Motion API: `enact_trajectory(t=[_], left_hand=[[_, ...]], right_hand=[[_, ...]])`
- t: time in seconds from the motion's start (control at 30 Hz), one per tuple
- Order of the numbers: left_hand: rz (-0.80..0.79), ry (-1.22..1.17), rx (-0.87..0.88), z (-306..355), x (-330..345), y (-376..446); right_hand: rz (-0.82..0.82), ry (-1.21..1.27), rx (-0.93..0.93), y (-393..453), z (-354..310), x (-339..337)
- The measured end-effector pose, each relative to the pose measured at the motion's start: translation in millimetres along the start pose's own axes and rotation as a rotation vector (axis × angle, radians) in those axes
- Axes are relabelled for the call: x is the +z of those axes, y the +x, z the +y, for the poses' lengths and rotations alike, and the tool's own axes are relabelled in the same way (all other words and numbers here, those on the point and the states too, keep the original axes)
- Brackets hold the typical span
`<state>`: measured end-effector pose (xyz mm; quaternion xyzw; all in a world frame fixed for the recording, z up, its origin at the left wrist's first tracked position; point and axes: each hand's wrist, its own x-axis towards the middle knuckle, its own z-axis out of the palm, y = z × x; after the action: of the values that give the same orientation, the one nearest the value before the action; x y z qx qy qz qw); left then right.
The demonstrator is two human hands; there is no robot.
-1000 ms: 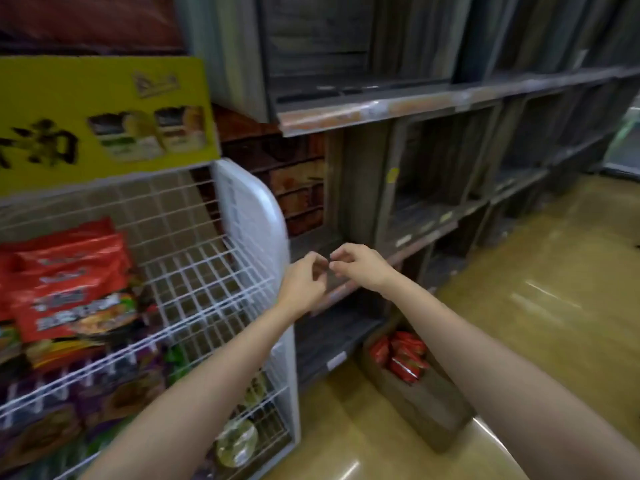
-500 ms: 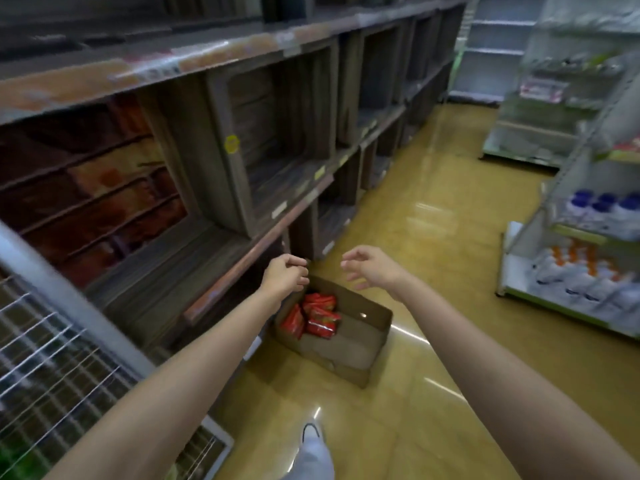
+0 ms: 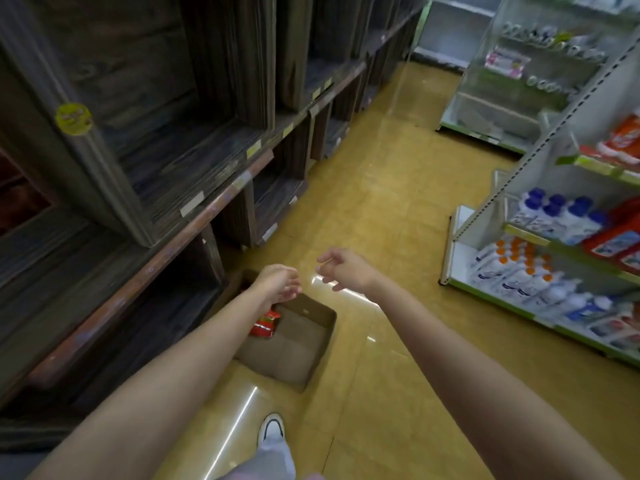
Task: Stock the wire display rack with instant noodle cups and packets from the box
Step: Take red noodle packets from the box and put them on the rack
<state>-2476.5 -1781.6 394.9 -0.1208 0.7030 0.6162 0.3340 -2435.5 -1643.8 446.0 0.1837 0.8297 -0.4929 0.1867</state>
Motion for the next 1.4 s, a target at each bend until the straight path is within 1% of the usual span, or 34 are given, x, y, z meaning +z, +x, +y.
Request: enact_trajectory(t=[0.2,0.3,0.37,0.47,0.57,0.63,0.7,0.8,0.9,0.97,1.07,1.13,1.2,1.3,1.4], left_hand=[[0.064,0.083,-0.046,44,3,62],[0.077,0.101,-0.092,48,11,88],[0.116,0.099,-0.108,51,17,106],[0.213,0.037,-0.135,59,22,127],[0.286,-0.069,-0.143,65,30,141],[0.34,-0.116,-0.176,60,34,146],[0.422,-0.165,-0.205,47,35,153],[0.546,-0.18,-0.252,29,28,164],[0.581,-0.18,-0.319,4,19,188],[0.564,-0.132,-0.351,-15,17,205],[0.494,-0.002,-0.398,-53,14,232],[0.447,0.049,-0.451,-84,11,248],[0.418,0.071,-0.518,-119,6,265],[0.369,0.107,-0.612,-166,-3,295],[0.329,0.172,-0.606,-212,-12,334]], right_hand=[[-0.029,0.022,0.021,69,12,-33],[-0.083,0.025,0.061,104,19,-49],[-0.137,0.027,0.065,129,22,-60],[-0.213,0.039,0.069,167,19,-81],[-0.217,0.077,0.051,210,16,-98],[-0.241,0.082,0.06,235,17,-95],[-0.307,0.076,0.089,250,21,-78],[-0.396,0.09,0.124,267,38,-42],[-0.457,0.076,0.159,281,68,-7],[-0.502,0.06,0.208,291,90,13],[-0.551,0.071,0.309,310,127,45],[-0.535,0.053,0.371,322,154,65],[-0.529,-0.018,0.417,330,179,85],[-0.558,-0.171,0.412,347,212,119],[-0.577,-0.197,0.403,374,248,159]])
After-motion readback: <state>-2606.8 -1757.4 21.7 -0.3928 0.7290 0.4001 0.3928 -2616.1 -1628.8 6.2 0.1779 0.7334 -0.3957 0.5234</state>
